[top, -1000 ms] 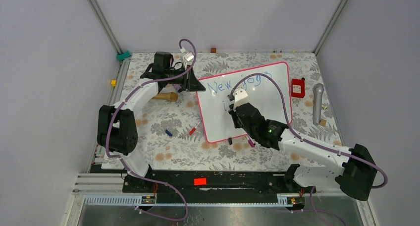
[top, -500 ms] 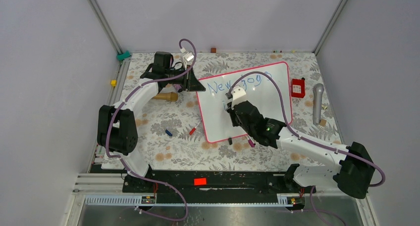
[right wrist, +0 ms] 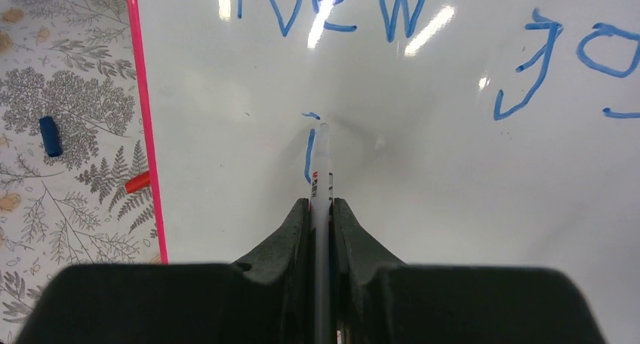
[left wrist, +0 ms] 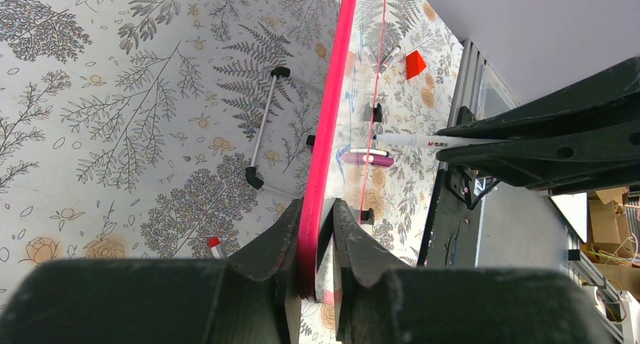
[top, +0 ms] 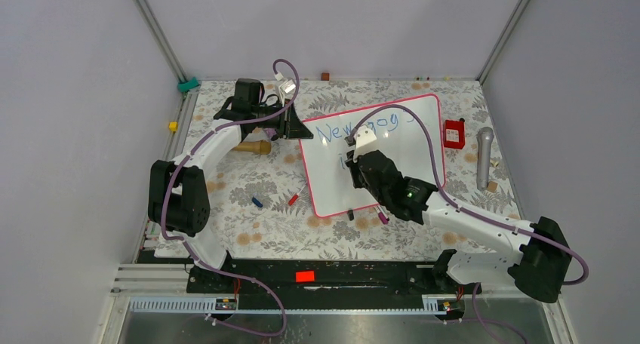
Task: Write a sentence on the whiteboard
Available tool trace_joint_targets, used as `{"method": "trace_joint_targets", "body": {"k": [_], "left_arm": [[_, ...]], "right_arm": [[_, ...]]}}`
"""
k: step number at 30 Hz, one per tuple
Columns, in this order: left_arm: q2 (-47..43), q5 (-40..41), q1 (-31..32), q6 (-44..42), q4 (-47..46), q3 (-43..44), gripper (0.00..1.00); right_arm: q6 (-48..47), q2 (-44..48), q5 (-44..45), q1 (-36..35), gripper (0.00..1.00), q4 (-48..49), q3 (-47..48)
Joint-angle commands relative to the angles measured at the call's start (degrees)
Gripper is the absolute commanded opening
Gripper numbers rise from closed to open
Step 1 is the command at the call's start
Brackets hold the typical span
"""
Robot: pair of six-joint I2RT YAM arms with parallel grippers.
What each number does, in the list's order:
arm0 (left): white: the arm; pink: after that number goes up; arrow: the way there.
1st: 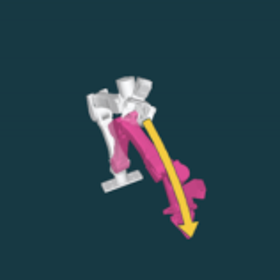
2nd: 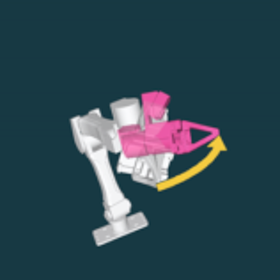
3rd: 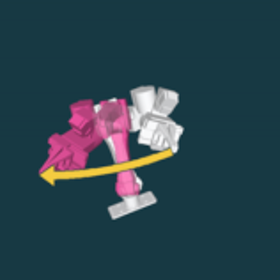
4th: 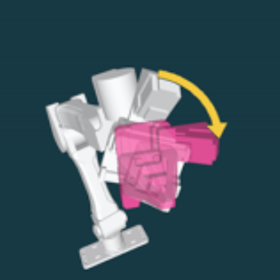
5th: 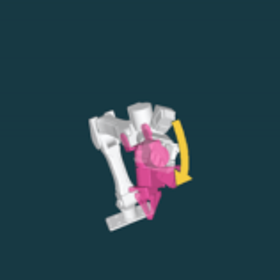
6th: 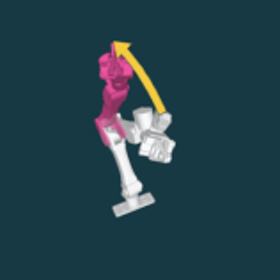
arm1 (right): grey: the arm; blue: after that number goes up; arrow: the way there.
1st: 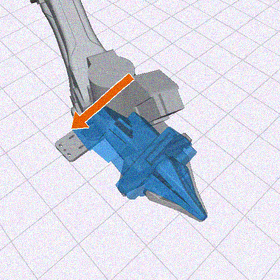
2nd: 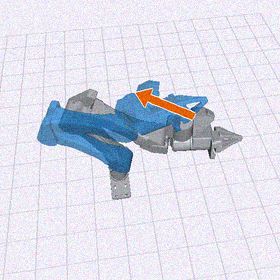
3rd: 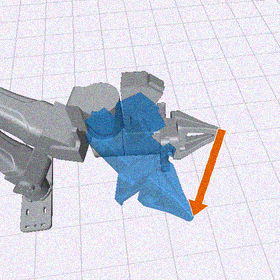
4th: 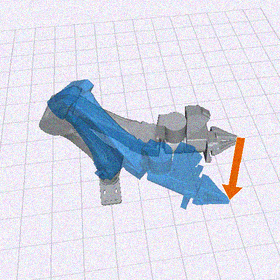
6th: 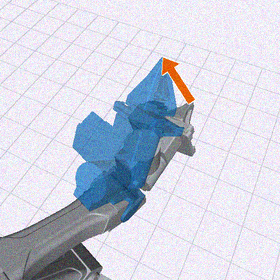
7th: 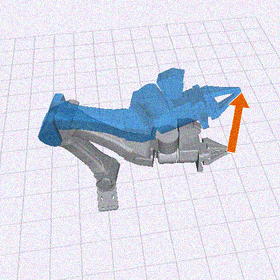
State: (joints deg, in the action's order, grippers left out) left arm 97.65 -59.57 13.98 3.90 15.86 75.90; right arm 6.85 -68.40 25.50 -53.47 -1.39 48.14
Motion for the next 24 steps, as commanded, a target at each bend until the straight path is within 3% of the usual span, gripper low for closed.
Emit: {"method": "trace_joint_targets", "body": {"k": [1, 24], "left_arm": [[-0.34, 7.8, 1.12, -6.45, -1.62, 0.83, 0.12], [-0.44, 7.8, 1.13, -6.53, -1.62, 0.79, 0.12]], "right_arm": [[0.22, 1.34, 3.25, 0.56, 0.0, -1.0, 3.01], [1.55, -1.37, 0.85, 1.96, 0.0, -2.81, 4.71]]}}
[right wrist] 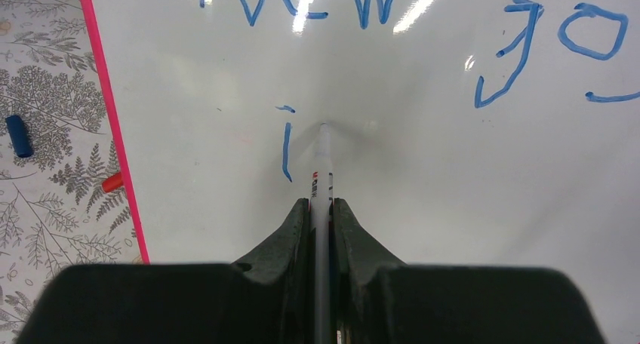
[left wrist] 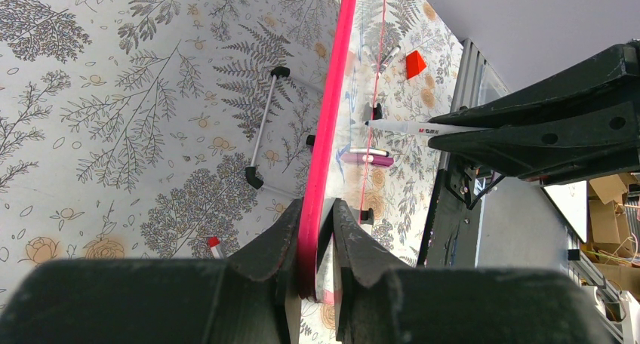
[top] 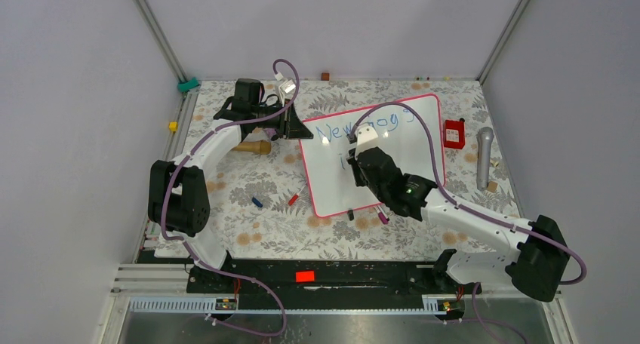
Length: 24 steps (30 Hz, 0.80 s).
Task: Write a sentence on the whiteboard
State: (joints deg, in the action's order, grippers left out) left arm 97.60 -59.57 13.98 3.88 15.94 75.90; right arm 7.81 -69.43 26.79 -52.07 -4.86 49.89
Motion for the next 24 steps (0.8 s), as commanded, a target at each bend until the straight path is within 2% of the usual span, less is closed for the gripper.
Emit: {"method": "trace_joint_targets", "body": {"k": [1, 24], "left_arm": [[-0.42, 7.75, 1.14, -6.52, -1.72, 0.77, 0.12], [-0.99, 7.72, 1.18, -6.51, -1.73, 0.79, 0.12]], "right_arm": [[0.51, -0.49, -0.76, 0.57, 0.0, 0.66, 3.12], [4.4, 1.14, -1.9, 0.62, 0.0, -2.93, -0.56]]}}
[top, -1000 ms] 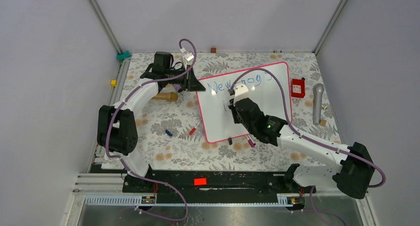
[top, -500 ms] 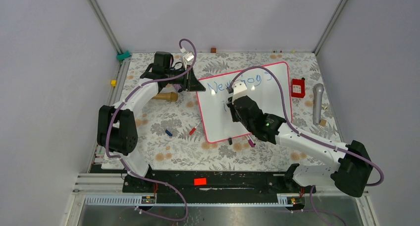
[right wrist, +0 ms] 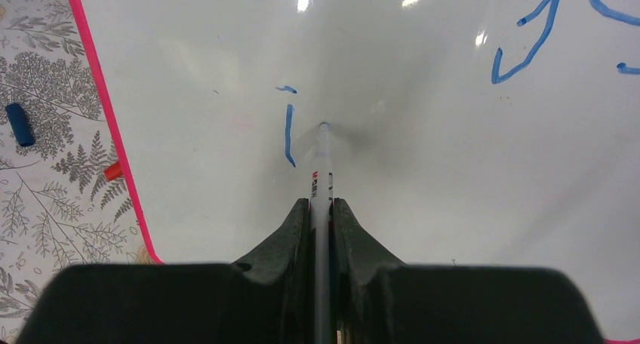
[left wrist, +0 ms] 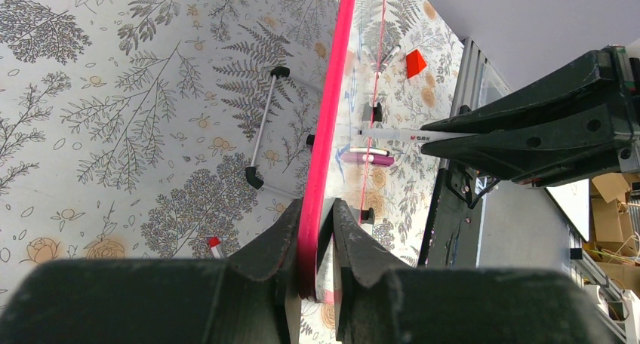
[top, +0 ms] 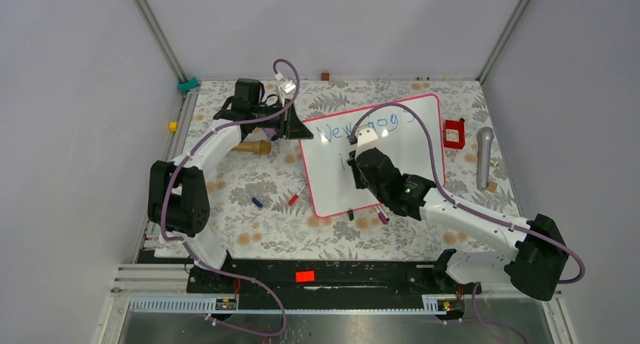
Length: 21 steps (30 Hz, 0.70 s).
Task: Write a sentence on the whiteboard
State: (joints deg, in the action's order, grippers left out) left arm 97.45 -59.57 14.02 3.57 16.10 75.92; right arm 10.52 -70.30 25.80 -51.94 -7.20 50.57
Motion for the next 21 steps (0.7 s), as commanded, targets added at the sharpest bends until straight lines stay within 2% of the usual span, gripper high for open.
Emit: {"method": "trace_joint_targets", "body": {"k": [1, 10, 21], "left_arm": [[-0.84, 7.76, 1.12, -6.2, -1.87, 0.73, 0.12], [-0.98, 8.08, 1.12, -6.39, -1.85, 0.71, 0.12], [-1.18, 8.28, 1.12, -6.46, -1.86, 0.55, 0.12]], "right_arm": [[1.96, 2.35, -1.2, 0.47, 0.0, -0.57, -1.72], [2.77, 3.39, -1.63, 0.44, 0.0, -1.16, -3.17], [0.13, 0.25, -0.91, 0.66, 0.0, -1.71, 1.47]]}}
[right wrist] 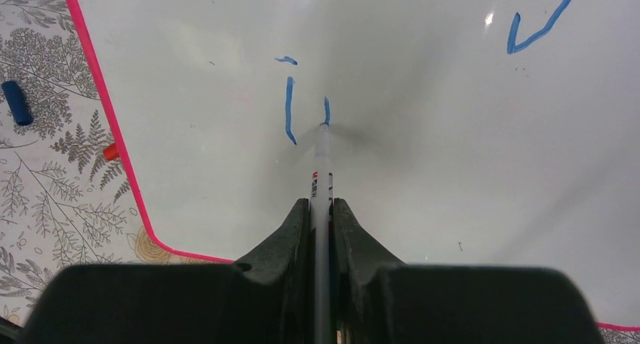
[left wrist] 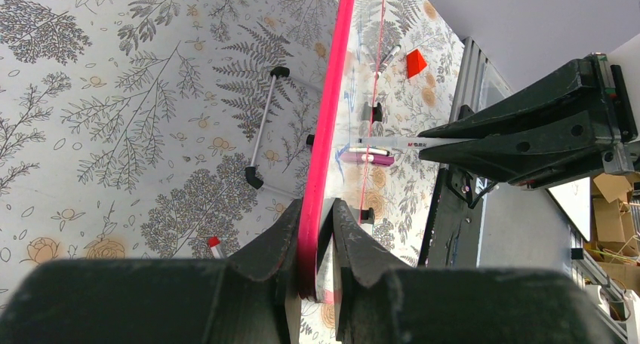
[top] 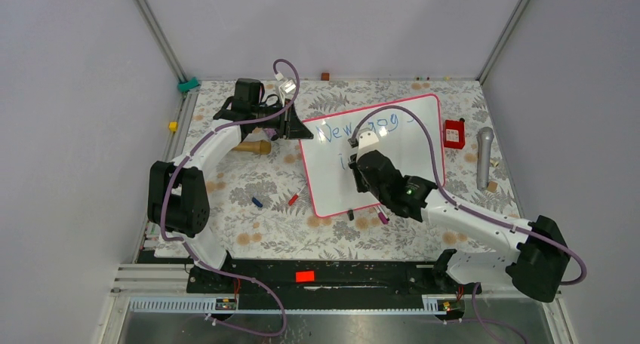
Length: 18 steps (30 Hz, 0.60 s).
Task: Write a sentence on the whiteboard
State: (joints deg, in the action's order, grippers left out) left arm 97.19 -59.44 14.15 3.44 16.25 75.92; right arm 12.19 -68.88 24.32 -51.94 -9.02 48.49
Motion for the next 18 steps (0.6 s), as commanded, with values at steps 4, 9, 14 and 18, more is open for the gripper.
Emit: {"method": "trace_joint_targets", "body": {"k": [4, 9, 14, 18], "left_arm": [[-0.86, 8.05, 0.99, -6.28, -2.04, 0.6, 0.12], [-0.73, 8.06, 1.04, -6.34, -2.02, 0.6, 0.12], [-0.67, 8.06, 1.03, -6.34, -2.07, 0.55, 0.12], [-0.68, 8.11, 1.08, -6.34, -2.07, 0.52, 0.12]], "right_arm": [[-2.19, -2.06, 0.58, 1.22, 0.0, 0.12, 4.69], [-2.76, -2.77, 0.39, 2.06, 0.0, 0.05, 5.7], [-3.17, -3.17, 0.05, 2.71, 0.0, -0.04, 6.64], [-3.29, -3.31, 0.67, 3.18, 0.0, -1.09, 7.33]]}}
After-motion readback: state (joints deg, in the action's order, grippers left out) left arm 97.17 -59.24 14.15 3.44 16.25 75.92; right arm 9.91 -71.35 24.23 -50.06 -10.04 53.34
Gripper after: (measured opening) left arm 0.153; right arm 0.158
